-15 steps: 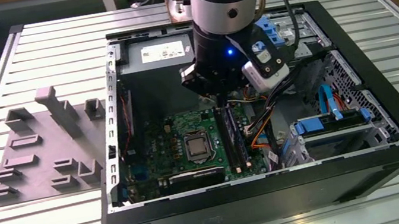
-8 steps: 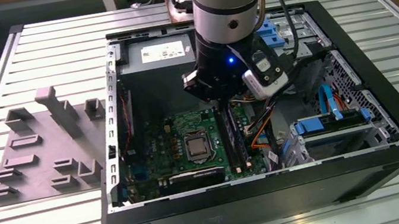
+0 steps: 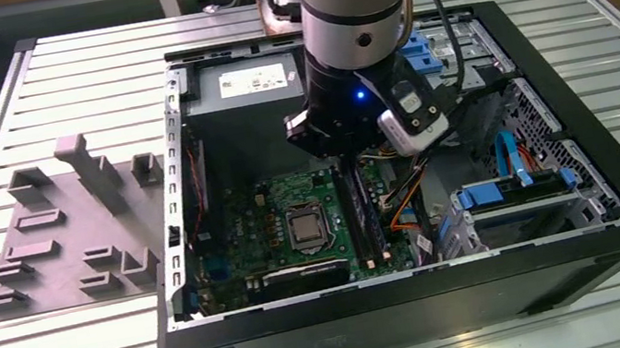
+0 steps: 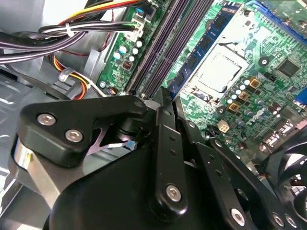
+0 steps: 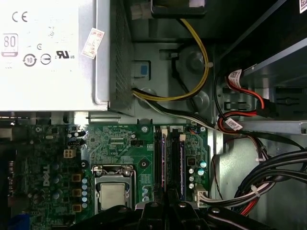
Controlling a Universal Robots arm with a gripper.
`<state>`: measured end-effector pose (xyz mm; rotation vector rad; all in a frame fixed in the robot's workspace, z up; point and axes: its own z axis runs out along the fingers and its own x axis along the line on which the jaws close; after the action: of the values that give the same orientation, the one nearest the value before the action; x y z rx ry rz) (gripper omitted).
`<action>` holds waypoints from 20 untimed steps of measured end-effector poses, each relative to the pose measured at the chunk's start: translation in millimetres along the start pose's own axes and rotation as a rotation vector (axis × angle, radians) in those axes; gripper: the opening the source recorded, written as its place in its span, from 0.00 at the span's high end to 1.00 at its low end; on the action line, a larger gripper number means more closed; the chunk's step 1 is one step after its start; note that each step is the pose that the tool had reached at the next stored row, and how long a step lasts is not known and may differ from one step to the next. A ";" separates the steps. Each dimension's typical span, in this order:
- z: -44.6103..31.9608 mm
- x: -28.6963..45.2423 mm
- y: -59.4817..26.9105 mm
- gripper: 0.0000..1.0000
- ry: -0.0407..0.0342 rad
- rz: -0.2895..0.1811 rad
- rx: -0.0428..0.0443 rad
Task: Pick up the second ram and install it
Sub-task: 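Insert the second ram into the second slot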
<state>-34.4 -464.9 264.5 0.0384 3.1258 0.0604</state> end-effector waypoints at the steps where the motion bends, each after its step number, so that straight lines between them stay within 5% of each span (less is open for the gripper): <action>1: 1.1 -0.7 -0.1 0.86 0.0010 0.000 0.0002; 13: 22.0 -4.3 -0.8 0.86 0.0084 0.000 -0.0004; 20: 23.9 -4.8 -0.8 0.86 0.0092 0.000 -0.0007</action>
<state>-29.3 -464.9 240.7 0.0387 3.1350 0.0619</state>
